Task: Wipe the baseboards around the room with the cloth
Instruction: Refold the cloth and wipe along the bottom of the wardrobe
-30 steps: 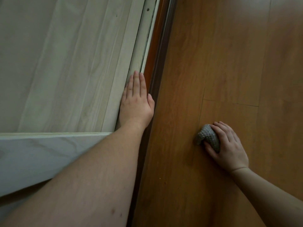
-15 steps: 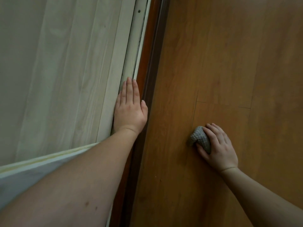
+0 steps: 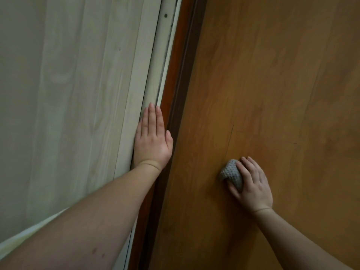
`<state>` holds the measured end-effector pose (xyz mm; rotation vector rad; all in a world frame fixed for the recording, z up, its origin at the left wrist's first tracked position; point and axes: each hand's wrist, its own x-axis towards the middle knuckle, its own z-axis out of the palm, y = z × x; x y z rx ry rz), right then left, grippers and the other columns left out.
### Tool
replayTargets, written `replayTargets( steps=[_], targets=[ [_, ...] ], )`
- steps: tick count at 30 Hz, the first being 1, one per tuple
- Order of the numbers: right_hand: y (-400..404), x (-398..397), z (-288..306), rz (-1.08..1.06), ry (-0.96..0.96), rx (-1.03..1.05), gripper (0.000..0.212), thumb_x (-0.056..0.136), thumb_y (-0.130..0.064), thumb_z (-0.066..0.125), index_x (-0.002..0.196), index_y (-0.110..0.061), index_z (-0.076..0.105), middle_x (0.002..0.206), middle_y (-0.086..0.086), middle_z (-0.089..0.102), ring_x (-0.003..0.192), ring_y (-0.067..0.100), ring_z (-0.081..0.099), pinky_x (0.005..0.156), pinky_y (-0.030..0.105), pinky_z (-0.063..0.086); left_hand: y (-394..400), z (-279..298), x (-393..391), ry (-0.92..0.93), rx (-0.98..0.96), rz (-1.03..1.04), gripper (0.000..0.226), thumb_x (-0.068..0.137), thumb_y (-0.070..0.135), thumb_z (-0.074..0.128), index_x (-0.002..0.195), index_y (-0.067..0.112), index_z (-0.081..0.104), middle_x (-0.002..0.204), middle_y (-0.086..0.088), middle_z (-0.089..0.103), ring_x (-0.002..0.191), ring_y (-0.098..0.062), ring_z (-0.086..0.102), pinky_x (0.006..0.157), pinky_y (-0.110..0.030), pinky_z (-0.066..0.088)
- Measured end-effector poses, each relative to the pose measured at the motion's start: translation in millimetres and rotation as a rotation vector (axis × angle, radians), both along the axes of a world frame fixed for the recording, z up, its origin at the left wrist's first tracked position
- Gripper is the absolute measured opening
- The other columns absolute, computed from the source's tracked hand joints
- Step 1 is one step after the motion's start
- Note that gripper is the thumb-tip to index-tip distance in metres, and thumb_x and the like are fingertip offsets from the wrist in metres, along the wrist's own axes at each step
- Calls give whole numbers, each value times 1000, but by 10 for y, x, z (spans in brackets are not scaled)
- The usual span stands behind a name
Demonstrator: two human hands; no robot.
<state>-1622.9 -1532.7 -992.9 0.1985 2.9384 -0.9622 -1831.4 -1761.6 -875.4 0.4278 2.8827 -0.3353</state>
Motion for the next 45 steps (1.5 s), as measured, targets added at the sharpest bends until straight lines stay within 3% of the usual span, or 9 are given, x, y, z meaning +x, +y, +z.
replayTargets(
  steps=[6,10,28,32,36,39,42,45],
  targets=[
    [8,3,44,-7,-13,-5,66,89,-49,56,142,-13,41,143,17,50,139,34,40,116,46,33,-13,-8,-5,5,33,-12,71,102,42,23,157,7,-4,166,-15,3,154,-28,4,124,-41,10],
    [7,8,48,-9,-17,0,67,89,-50,56,143,-14,40,144,15,48,141,32,38,120,41,26,-32,-16,-2,8,48,-19,73,102,42,25,156,8,-10,166,-16,2,154,-29,3,124,-43,11],
    [0,52,-39,4,-18,18,70,89,-49,56,146,-13,38,147,14,42,140,35,39,115,48,34,-46,-43,12,2,52,-28,73,100,42,19,156,7,-13,166,-14,-2,153,-30,4,124,-42,11],
    [17,50,-30,10,-50,17,70,88,-50,54,145,-13,38,147,16,43,140,35,38,116,46,31,-23,-21,-1,-13,22,-27,72,100,43,16,155,6,-13,166,-15,-1,154,-30,4,124,-41,8],
    [23,37,12,9,-107,-2,71,88,-54,50,146,-16,37,147,15,44,140,34,37,112,53,37,-20,-8,-3,-15,-2,-17,72,99,44,16,155,7,-13,166,-16,0,153,-29,2,123,-40,6],
    [50,-12,86,14,-148,-45,71,89,-58,49,148,-19,35,151,10,40,144,31,33,116,51,32,-21,-8,-17,-8,-6,-19,73,99,45,15,154,8,-16,166,-15,-1,154,-29,2,124,-40,7],
    [64,-6,204,21,-187,-94,73,90,-55,60,148,-19,36,153,9,40,146,29,30,118,50,28,-13,29,-3,-29,7,-3,72,99,45,12,152,9,-20,166,-15,-4,154,-29,-1,125,-40,8],
    [68,-80,293,42,-193,-59,73,84,-40,74,146,-14,43,146,12,49,138,33,40,113,53,34,-14,46,-14,-42,2,4,71,99,45,9,151,8,-21,166,-15,-7,154,-28,-3,125,-42,10]
  ],
)
